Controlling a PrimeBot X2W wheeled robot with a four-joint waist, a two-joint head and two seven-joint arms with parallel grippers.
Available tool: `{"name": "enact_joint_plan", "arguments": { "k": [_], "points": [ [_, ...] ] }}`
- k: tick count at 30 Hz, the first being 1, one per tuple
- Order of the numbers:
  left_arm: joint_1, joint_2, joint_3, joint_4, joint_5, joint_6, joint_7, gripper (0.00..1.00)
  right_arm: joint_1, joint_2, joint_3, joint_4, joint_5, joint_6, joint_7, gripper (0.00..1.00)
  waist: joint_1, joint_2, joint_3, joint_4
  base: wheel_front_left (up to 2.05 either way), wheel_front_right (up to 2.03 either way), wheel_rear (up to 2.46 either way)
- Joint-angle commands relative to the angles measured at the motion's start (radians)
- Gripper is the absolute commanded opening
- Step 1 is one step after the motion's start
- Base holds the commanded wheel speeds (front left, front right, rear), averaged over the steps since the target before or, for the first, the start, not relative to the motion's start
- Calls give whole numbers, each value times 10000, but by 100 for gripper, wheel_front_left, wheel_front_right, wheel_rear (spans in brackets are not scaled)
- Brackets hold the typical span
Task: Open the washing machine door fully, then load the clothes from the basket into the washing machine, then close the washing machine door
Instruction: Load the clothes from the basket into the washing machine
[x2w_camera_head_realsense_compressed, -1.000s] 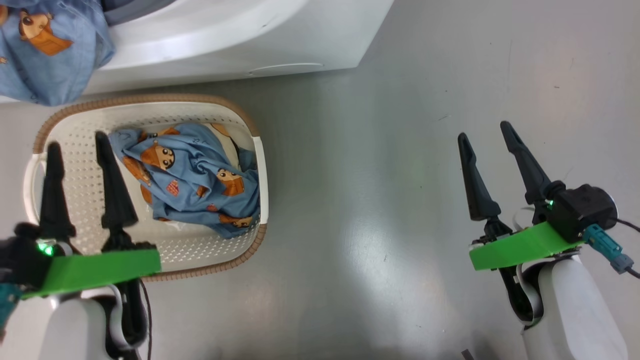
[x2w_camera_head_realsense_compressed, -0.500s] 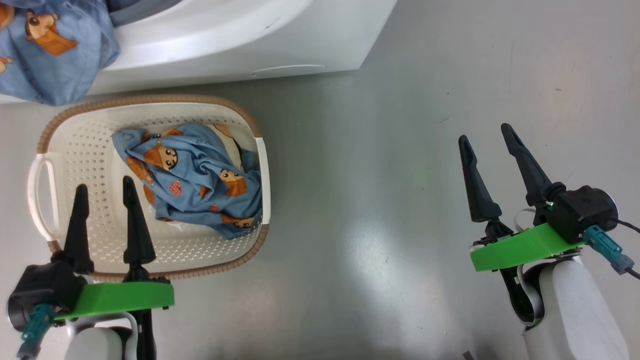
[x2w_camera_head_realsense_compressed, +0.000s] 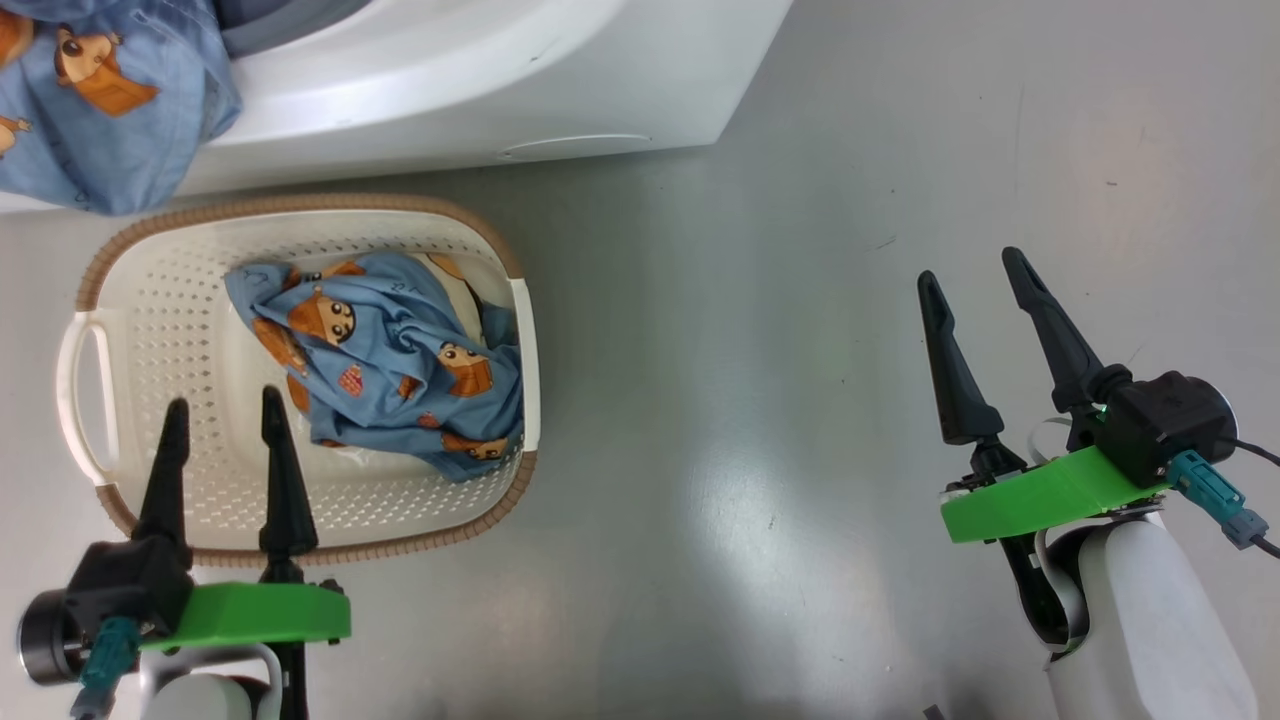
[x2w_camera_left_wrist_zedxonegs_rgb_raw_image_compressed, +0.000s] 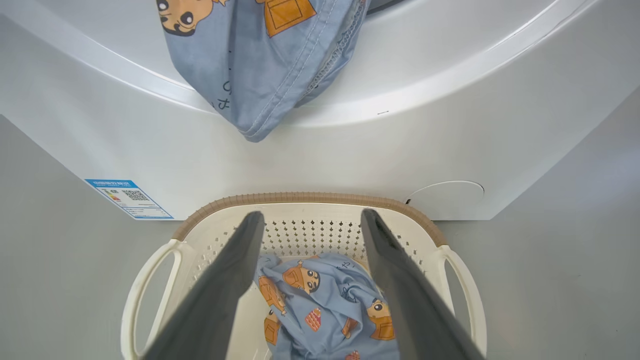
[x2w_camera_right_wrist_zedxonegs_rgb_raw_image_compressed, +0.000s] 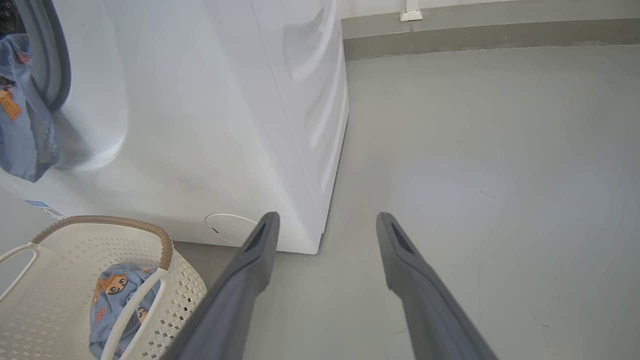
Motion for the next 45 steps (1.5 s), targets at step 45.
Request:
{"name": "enact_joint_plan", "arguments": {
  "k": [45],
  "points": [
    [-3288, 1304, 1443, 1632, -56, -392, 172, 100, 324, 123, 269, -137, 145, 16, -48, 100, 0, 0, 118, -273, 0, 0, 0]
  ]
}}
